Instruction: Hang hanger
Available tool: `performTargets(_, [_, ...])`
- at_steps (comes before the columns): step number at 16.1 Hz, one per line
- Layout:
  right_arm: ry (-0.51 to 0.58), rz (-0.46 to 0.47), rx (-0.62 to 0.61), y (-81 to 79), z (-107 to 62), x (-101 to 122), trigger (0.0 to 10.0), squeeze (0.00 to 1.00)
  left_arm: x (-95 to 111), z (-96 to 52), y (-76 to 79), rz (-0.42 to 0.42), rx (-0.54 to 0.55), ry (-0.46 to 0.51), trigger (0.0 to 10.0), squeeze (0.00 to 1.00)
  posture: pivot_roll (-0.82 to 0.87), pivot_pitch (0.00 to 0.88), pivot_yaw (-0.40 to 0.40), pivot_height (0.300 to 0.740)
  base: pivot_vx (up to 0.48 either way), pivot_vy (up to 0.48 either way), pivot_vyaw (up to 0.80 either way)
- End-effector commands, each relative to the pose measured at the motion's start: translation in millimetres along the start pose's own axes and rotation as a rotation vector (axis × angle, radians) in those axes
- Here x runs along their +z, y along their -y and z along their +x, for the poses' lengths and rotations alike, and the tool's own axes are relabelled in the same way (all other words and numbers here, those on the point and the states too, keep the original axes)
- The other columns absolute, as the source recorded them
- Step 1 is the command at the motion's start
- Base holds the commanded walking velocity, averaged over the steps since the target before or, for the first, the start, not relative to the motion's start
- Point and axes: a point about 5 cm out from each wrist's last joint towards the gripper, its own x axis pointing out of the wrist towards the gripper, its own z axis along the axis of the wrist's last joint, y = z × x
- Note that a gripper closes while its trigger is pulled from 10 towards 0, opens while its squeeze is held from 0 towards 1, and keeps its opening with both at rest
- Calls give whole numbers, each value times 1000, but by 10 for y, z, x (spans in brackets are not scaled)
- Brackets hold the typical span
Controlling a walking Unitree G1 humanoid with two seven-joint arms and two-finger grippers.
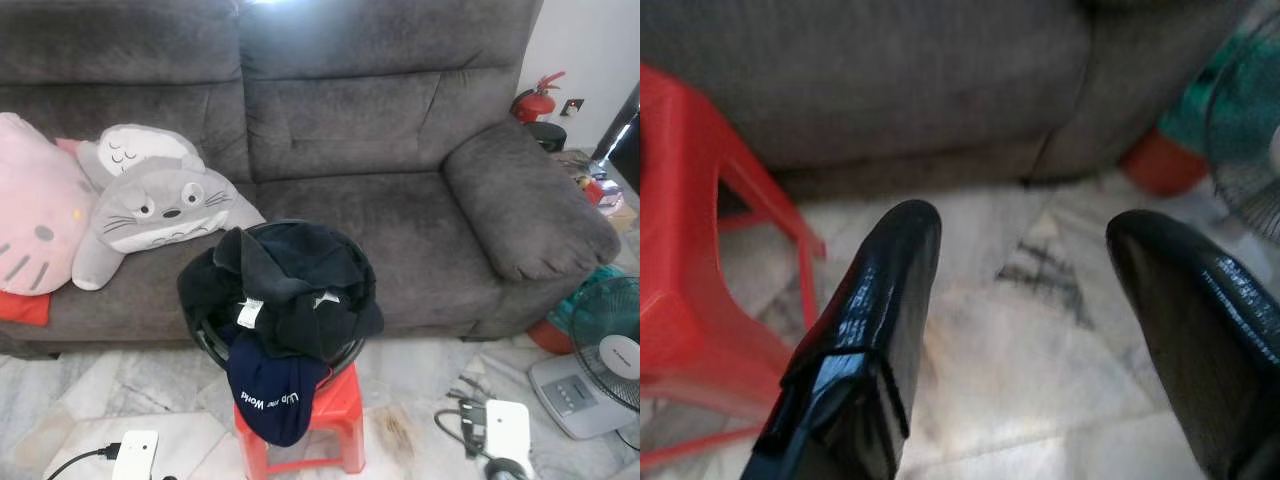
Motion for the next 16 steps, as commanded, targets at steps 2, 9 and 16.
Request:
performTargets(2, [145,-36,10,-29,-72,165,10000,0,-38,-7,-18,24,5,-14,10000,0,-132,48,17,740,0,0,0])
performTargets(9, [494,-212,51,1,42,1157,10000,0,-28,-5,-18,33,2,-12,10000,0,-143,28,20,740,0,0,0])
performTargets(16, [637,-588,446,-380,174,1908,10000,0,-13,-3,-16,21,10,-7,10000,0,-147,29,28,740,0,0,0])
